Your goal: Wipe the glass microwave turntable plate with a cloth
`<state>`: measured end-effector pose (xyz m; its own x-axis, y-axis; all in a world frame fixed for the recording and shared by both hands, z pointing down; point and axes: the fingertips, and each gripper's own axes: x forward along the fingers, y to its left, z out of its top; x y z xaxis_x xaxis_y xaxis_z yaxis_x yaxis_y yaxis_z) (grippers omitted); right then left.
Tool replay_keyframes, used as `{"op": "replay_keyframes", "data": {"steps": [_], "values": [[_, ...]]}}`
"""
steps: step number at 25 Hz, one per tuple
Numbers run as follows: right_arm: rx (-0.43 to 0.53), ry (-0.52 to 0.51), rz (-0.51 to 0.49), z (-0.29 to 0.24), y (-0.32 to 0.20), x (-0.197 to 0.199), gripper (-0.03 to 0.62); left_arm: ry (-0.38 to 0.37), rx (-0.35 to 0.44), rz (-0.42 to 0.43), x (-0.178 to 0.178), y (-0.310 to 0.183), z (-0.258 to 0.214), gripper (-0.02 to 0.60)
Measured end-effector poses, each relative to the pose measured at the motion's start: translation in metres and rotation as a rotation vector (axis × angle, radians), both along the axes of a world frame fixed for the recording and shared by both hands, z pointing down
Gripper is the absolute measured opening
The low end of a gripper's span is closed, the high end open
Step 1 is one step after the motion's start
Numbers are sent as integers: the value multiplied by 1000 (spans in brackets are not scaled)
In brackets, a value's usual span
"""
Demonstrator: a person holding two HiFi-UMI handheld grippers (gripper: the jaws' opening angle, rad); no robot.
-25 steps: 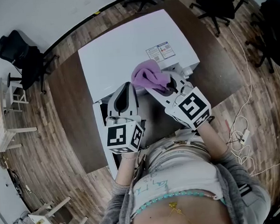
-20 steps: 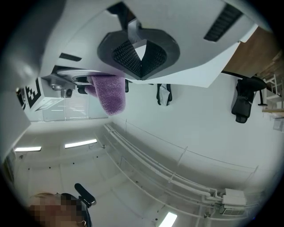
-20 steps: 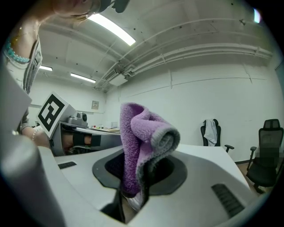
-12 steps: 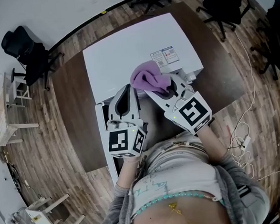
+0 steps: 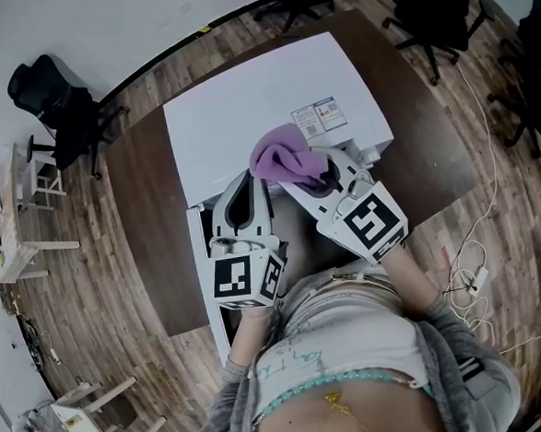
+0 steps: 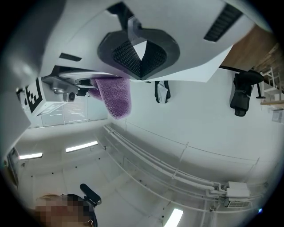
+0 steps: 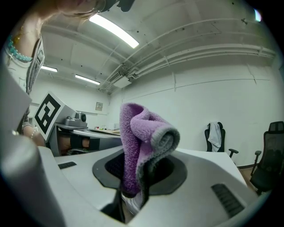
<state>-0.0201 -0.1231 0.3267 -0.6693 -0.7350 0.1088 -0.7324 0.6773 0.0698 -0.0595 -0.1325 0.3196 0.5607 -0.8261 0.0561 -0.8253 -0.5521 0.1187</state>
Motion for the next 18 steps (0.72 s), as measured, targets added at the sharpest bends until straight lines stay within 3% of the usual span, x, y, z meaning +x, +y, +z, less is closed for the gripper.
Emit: {"op": "replay_keyframes", "data": {"steps": [18], "values": [[-23,-9,-12,5,-6,-3,107,-18,-9,6,-2,-6,3,11]]}}
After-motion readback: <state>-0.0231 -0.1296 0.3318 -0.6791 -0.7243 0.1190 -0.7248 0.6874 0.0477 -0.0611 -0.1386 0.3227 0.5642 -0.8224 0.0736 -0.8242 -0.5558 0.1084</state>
